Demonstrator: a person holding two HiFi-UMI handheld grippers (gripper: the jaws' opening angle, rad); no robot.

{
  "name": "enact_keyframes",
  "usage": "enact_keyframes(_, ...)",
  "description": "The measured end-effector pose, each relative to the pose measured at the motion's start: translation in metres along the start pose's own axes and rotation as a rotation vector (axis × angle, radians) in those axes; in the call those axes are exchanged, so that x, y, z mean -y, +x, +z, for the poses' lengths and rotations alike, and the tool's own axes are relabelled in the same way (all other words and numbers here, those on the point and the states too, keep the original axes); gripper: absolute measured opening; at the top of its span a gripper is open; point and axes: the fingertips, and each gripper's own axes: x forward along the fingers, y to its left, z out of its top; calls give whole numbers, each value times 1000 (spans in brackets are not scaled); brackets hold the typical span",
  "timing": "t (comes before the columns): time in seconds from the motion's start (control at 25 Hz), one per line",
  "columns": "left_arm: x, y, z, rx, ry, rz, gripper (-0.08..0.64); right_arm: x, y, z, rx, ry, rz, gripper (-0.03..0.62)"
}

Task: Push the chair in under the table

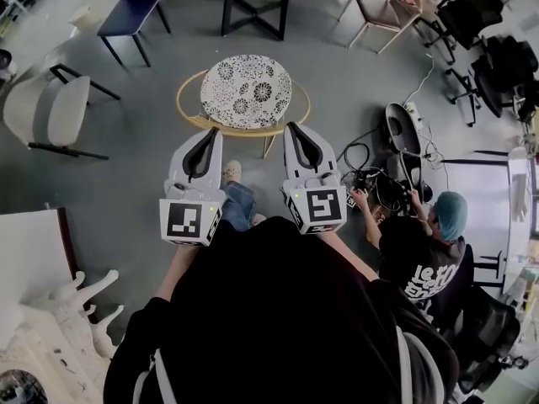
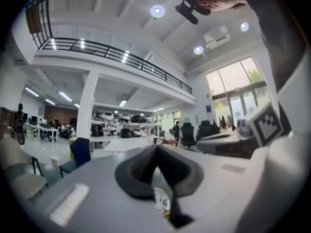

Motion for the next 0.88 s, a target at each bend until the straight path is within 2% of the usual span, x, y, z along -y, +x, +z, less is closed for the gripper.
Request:
enact_keyframes(0.4,-88,88,-31,-12,21,-45,9,12,115,-19,-34,-58,-15,23)
enact_keyframes(0.56,-111,118,-55,-54,54,-104,9,19,152,-32,-69,-75,-13,23)
enact_keyframes(0.72,-124,139,-78,-101,43,-144,9,27,169,-57,-146,-82,-11,23)
enact_keyframes(0.88,-125,148,-112,-204,76,-225,9,31,173,-92,-246,-105,20,23)
